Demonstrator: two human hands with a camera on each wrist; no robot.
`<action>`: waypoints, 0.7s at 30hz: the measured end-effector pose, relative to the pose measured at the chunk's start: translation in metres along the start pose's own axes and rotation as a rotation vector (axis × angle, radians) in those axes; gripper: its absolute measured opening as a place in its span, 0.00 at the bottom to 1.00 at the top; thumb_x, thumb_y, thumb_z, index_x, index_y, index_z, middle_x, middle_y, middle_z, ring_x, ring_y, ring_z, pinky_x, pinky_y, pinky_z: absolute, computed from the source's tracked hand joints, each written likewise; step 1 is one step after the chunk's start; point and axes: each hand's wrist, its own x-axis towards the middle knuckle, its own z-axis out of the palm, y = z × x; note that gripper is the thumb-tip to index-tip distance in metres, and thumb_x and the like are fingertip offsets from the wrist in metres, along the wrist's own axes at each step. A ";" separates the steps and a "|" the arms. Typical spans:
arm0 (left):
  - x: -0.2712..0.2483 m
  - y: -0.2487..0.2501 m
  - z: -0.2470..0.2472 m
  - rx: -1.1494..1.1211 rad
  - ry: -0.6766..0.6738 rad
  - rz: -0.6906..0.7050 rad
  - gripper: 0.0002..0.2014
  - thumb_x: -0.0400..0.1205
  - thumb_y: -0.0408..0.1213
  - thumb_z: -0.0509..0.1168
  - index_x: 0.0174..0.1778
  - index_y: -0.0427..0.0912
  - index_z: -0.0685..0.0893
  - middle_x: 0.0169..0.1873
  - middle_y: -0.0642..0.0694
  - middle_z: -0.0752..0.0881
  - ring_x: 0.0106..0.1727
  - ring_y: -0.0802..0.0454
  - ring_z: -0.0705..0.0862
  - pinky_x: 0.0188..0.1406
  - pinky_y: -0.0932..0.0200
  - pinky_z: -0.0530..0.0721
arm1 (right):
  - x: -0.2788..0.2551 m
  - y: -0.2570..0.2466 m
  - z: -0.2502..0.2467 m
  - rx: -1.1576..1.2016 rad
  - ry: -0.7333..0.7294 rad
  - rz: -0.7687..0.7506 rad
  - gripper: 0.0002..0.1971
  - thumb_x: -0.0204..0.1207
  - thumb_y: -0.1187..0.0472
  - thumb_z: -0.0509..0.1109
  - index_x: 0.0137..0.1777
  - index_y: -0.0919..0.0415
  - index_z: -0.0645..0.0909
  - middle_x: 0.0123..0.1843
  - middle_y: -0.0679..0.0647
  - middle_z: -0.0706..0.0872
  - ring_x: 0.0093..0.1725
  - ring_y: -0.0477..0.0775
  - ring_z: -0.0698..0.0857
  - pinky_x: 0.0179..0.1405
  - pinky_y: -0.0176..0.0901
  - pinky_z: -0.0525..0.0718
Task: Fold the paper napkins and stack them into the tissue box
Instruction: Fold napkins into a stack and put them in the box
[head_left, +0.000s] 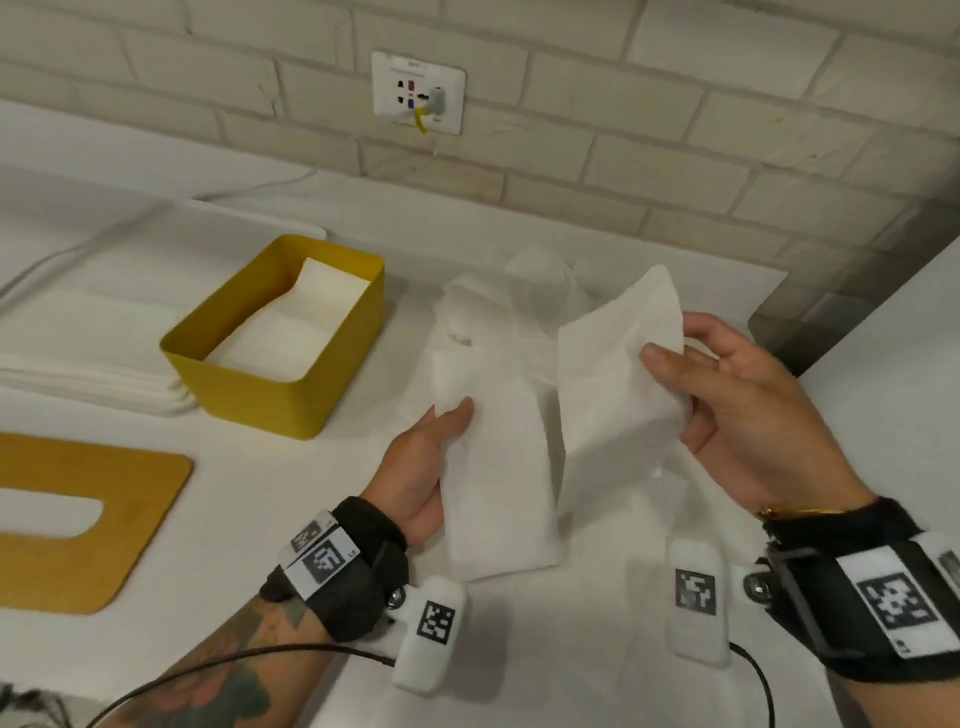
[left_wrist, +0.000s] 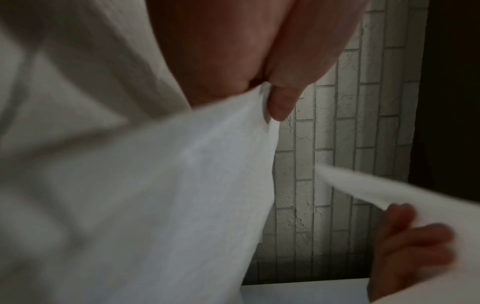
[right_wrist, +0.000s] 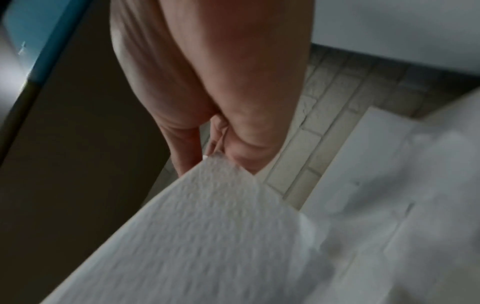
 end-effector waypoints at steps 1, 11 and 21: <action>0.002 -0.001 -0.001 0.001 -0.008 -0.006 0.18 0.90 0.42 0.62 0.73 0.40 0.83 0.63 0.39 0.91 0.65 0.40 0.89 0.69 0.41 0.84 | 0.001 -0.001 0.008 0.052 -0.031 0.001 0.18 0.71 0.62 0.73 0.62 0.57 0.84 0.54 0.58 0.94 0.51 0.53 0.93 0.50 0.46 0.92; 0.007 -0.001 -0.003 -0.091 -0.115 -0.056 0.35 0.90 0.65 0.49 0.81 0.41 0.77 0.74 0.34 0.82 0.77 0.34 0.80 0.83 0.33 0.68 | 0.010 0.088 0.046 -0.082 0.062 0.266 0.12 0.80 0.68 0.74 0.62 0.66 0.84 0.52 0.59 0.94 0.51 0.58 0.94 0.51 0.49 0.87; 0.009 -0.002 -0.002 -0.039 -0.108 -0.032 0.33 0.89 0.63 0.51 0.78 0.42 0.80 0.70 0.36 0.86 0.72 0.38 0.84 0.77 0.37 0.76 | 0.013 0.092 0.050 -0.142 0.109 0.253 0.08 0.80 0.68 0.75 0.58 0.65 0.86 0.48 0.58 0.95 0.50 0.57 0.94 0.50 0.50 0.89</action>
